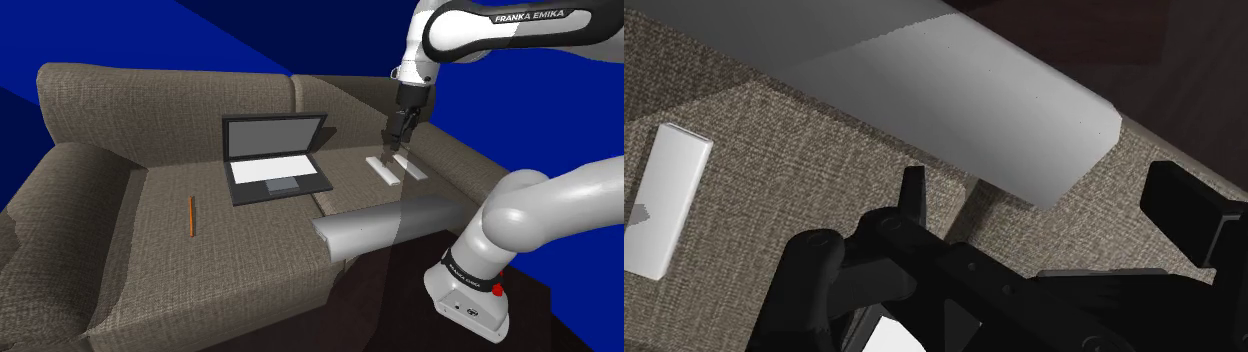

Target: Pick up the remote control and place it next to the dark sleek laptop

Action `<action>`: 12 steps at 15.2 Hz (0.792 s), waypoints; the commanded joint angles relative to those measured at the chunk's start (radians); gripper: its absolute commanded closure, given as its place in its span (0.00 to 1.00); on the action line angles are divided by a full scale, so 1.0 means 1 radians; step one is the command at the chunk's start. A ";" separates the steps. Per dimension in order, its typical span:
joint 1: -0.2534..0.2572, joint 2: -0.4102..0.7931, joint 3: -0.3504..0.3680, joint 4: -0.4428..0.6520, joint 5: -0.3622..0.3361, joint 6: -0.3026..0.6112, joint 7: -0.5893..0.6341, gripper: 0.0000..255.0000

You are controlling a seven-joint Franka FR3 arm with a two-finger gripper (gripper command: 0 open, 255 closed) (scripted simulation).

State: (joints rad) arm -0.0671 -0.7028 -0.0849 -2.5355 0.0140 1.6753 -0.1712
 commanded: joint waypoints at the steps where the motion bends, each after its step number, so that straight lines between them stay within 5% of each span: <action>1: -0.018 0.038 -0.022 -0.018 -0.021 0.067 -0.015 0.00; 12: -0.107 0.331 -0.158 -0.028 -0.097 0.426 -0.101 0.00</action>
State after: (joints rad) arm -0.1642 -0.4030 -0.2266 -2.5670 -0.0768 2.0664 -0.2589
